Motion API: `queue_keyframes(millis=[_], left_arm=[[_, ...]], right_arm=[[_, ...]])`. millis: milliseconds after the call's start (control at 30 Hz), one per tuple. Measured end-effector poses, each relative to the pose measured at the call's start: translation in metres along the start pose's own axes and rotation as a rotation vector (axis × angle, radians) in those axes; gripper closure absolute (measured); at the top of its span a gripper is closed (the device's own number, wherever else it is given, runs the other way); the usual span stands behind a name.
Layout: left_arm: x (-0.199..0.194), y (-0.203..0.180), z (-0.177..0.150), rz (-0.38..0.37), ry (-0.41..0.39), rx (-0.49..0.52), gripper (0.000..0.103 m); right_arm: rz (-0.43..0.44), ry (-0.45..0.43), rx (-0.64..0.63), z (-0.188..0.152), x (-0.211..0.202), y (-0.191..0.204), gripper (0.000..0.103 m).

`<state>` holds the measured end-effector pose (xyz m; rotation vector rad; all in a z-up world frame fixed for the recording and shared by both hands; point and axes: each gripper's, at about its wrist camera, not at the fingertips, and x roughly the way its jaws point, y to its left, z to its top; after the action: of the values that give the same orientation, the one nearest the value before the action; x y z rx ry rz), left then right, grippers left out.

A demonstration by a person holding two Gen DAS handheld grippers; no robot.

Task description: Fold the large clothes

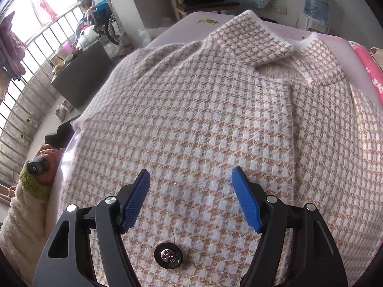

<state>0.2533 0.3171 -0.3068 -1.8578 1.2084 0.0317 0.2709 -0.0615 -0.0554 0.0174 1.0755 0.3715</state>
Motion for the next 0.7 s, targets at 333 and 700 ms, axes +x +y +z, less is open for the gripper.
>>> queue_keyframes(millis=[333, 700], left_arm=[[-0.076, -0.094, -0.034, 0.232, -0.445, 0.353, 0.093], [-0.043, -0.215, -0.357, 0.603, -1.087, 1.656, 0.094]], right_arm=[[0.028, -0.074, 0.037, 0.000, -0.021, -0.022, 0.034], [0.012, -0.208, 0.059, -0.028, -0.090, -0.049, 0.034]])
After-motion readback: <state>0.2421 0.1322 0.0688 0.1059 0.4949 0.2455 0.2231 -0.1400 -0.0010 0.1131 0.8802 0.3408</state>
